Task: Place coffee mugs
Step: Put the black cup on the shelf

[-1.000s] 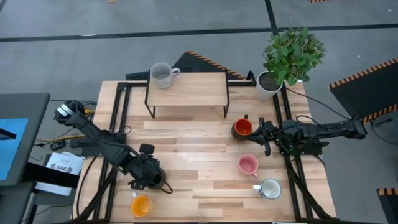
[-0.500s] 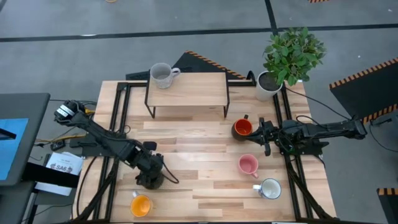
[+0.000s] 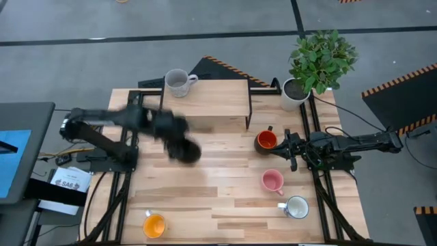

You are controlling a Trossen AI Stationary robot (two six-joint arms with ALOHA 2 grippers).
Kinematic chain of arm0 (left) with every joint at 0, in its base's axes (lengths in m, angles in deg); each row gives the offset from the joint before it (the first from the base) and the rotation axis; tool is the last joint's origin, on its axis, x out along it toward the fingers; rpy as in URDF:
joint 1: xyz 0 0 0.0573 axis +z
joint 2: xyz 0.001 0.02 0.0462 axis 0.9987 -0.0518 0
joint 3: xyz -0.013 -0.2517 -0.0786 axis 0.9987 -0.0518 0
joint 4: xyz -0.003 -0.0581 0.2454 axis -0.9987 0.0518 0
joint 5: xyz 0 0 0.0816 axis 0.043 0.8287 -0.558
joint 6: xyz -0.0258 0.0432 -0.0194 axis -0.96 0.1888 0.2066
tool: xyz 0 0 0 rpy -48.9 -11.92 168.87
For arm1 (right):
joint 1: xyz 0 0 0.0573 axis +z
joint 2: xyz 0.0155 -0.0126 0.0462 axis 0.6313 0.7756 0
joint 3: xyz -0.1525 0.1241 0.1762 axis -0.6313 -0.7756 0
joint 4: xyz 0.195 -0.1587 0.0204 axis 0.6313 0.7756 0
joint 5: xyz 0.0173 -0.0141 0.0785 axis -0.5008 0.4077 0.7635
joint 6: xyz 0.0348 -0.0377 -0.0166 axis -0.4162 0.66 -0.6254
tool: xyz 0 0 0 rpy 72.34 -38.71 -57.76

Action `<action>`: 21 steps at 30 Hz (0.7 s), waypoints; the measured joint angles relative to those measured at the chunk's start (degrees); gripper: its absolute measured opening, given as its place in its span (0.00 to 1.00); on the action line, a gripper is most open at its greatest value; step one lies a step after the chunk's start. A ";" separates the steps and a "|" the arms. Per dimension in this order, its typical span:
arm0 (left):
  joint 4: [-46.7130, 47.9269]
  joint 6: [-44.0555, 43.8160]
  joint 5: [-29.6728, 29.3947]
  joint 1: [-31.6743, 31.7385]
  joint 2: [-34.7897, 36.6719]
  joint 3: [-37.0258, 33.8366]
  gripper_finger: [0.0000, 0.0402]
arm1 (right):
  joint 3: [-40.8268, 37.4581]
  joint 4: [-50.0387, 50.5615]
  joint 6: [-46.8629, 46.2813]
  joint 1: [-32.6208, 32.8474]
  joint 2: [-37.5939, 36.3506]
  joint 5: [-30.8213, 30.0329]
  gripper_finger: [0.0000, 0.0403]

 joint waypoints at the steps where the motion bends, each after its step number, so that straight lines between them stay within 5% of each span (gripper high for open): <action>1: 1.09 -0.23 -0.18 3.50 0.00 2.94 0.01 | -0.02 0.00 -0.02 0.00 0.00 0.00 0.13; 10: 16.30 0.04 8.25 31.36 -4.11 14.82 0.00 | -0.01 0.00 0.00 0.00 0.00 0.01 0.13; 21: 15.06 9.46 8.51 37.44 -13.31 15.03 0.00 | -0.02 0.07 0.00 0.00 0.00 0.02 0.13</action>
